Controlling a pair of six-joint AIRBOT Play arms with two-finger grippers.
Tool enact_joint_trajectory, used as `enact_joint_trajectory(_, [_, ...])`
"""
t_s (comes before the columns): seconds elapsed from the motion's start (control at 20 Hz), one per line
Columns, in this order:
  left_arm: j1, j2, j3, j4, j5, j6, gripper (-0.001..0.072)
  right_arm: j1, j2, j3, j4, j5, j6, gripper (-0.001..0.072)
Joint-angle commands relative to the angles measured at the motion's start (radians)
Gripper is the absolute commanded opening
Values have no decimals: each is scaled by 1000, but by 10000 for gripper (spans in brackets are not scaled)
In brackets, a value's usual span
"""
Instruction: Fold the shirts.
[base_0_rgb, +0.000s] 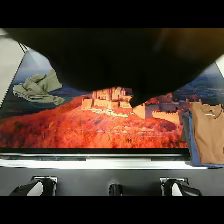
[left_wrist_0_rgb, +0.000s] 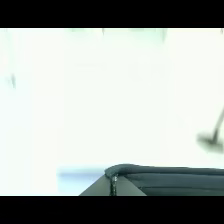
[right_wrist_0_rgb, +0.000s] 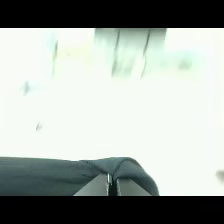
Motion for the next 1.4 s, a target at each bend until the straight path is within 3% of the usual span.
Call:
enact_joint_trajectory(0.0, [0, 133, 97, 19, 61, -50, 26, 1, 167, 58, -119, 23, 135, 41])
enact_joint_trajectory(0.15, [0, 167, 97, 52, 53, -83, 26, 1, 219, 59, -229, 41, 183, 41])
enact_joint_trajectory(0.4, [0, 150, 92, 71, -74, -84, 26, 1, 213, 59, -245, 183, 193, 41])
enact_joint_trajectory(0.5, [0, 121, 56, 82, -156, -107, 26, 1, 167, 59, -249, 318, 187, 41])
enact_joint_trajectory(0.65, [0, 27, -86, 82, -282, -101, 27, 1, -23, 54, -241, 656, 166, 41])
enact_joint_trajectory(0.75, [-7, -70, -249, 82, -297, -35, 26, 3, -218, 10, -182, 777, 171, 40])
enact_joint_trajectory(1.0, [-19, -475, -549, 76, -174, 1, 27, 54, -692, -137, -58, 616, 253, 40])
enact_joint_trajectory(1.15, [-18, -737, -475, -44, -103, 1, 27, 160, -897, -134, -58, 355, 257, 41])
enact_joint_trajectory(1.35, [-23, -916, -299, -122, -87, 1, 27, 175, -968, -134, -32, -6, 403, 41])
